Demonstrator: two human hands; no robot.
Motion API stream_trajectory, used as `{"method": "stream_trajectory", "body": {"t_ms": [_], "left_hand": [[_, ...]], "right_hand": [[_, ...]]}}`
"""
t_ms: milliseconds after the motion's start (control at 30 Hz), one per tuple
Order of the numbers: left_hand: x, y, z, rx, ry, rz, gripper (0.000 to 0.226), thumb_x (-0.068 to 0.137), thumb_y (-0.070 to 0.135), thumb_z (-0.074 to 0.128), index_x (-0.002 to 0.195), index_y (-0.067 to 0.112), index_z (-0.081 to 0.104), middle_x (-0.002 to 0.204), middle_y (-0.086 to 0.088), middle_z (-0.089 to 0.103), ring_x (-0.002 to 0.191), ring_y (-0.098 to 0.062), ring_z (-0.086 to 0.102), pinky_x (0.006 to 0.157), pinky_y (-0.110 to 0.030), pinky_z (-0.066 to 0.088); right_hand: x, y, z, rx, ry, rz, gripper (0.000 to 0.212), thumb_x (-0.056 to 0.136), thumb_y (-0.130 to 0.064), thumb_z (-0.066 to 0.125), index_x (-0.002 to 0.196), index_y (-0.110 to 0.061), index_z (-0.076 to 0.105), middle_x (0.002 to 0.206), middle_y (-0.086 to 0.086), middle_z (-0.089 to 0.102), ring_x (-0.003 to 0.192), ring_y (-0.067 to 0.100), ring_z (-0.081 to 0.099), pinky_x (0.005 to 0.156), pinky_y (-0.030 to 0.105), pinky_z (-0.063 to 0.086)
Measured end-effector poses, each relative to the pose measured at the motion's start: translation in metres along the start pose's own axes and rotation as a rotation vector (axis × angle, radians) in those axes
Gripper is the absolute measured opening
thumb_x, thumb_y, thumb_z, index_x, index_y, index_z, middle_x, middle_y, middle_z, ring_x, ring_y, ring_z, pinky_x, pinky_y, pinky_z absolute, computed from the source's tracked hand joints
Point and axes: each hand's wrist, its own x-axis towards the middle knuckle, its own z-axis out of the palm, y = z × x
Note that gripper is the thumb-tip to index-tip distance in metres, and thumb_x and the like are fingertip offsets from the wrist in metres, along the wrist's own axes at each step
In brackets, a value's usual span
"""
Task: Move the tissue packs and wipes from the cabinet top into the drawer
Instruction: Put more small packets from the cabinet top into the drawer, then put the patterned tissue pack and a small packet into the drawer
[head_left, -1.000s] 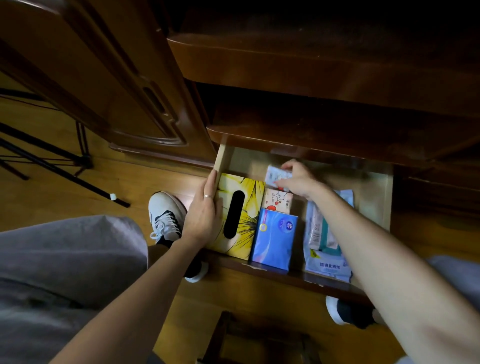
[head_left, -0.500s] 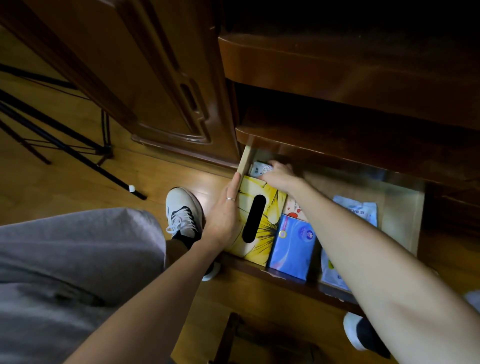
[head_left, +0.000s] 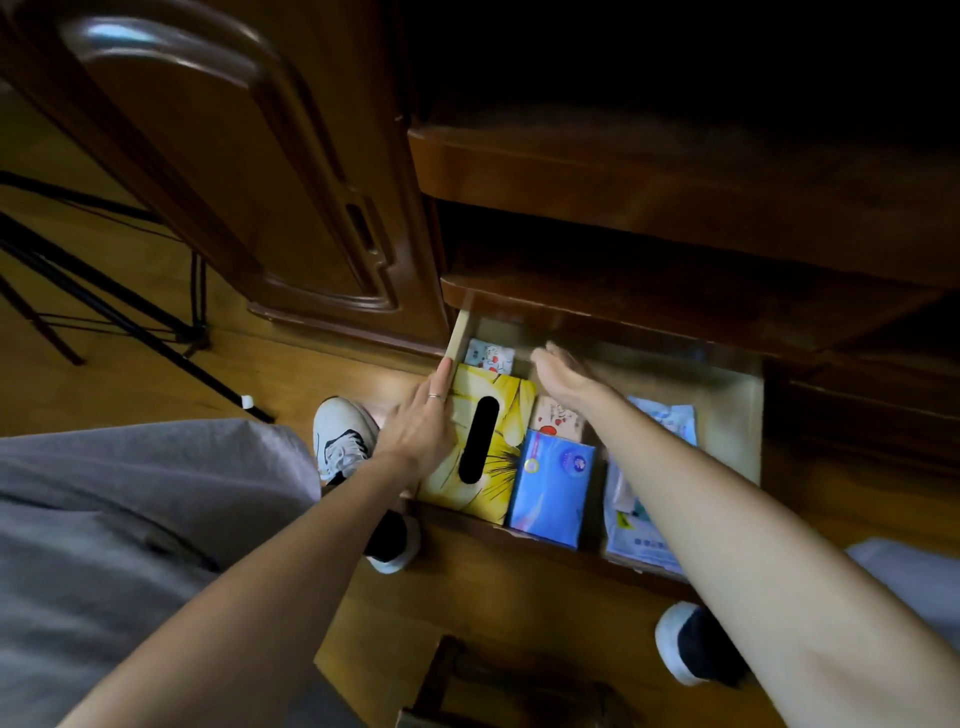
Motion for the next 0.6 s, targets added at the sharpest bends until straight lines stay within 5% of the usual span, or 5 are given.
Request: {"method": "stream_trajectory", "body": {"t_ms": [100,167,267,433,600], "left_hand": [[-0.011,0.023,-0.028,0.096,0.058,0.018,0.071,0.096,0.021,0.051,0.160,0.017,0.021,0.165,-0.009,0.024,0.143,-0.035,0.034,0.110,-0.046,0.037],[-0.023,0.051,-0.056,0.127,0.178,0.119,0.052,0.098,0.019,0.050,0.149,0.017,0.042,0.154,-0.006,0.041,0.129,-0.034,0.052,0.094,-0.043,0.050],[-0.047,0.107,-0.110,0.150,0.494,0.433,0.034,0.095,0.019,0.057,0.128,0.021,0.064,0.123,0.000,0.065,0.103,-0.027,0.069,0.069,-0.041,0.058],[-0.075,0.217,-0.224,0.238,1.011,1.066,0.020,0.098,0.016,0.054,0.107,0.012,0.071,0.107,-0.004,0.070,0.094,-0.023,0.063,0.071,-0.033,0.051],[-0.073,0.312,-0.315,0.236,1.149,1.027,0.011,0.094,0.017,0.057,0.096,0.012,0.067,0.095,-0.005,0.064,0.091,-0.028,0.060,0.064,-0.037,0.047]], "right_hand": [[-0.035,0.018,-0.039,-0.060,-0.007,-0.070,0.049,0.101,-0.016,0.047,0.149,-0.009,0.045,0.155,0.013,0.045,0.140,0.027,0.044,0.113,0.032,0.035],[-0.069,0.023,-0.071,-0.081,-0.045,-0.118,0.042,0.099,-0.006,0.050,0.141,-0.006,0.055,0.139,0.014,0.060,0.117,0.025,0.062,0.095,0.030,0.051],[-0.131,0.008,-0.124,-0.051,0.002,-0.235,0.034,0.101,-0.009,0.052,0.135,-0.010,0.058,0.127,0.011,0.068,0.093,0.018,0.067,0.077,0.027,0.052],[-0.253,-0.053,-0.211,-0.043,0.171,-0.541,0.028,0.100,-0.023,0.061,0.128,-0.025,0.063,0.106,-0.008,0.073,0.084,0.015,0.075,0.057,0.029,0.054],[-0.335,-0.099,-0.295,-0.019,0.404,-0.768,0.021,0.092,-0.032,0.060,0.110,-0.037,0.069,0.099,-0.015,0.077,0.074,0.011,0.073,0.047,0.023,0.046]]}}
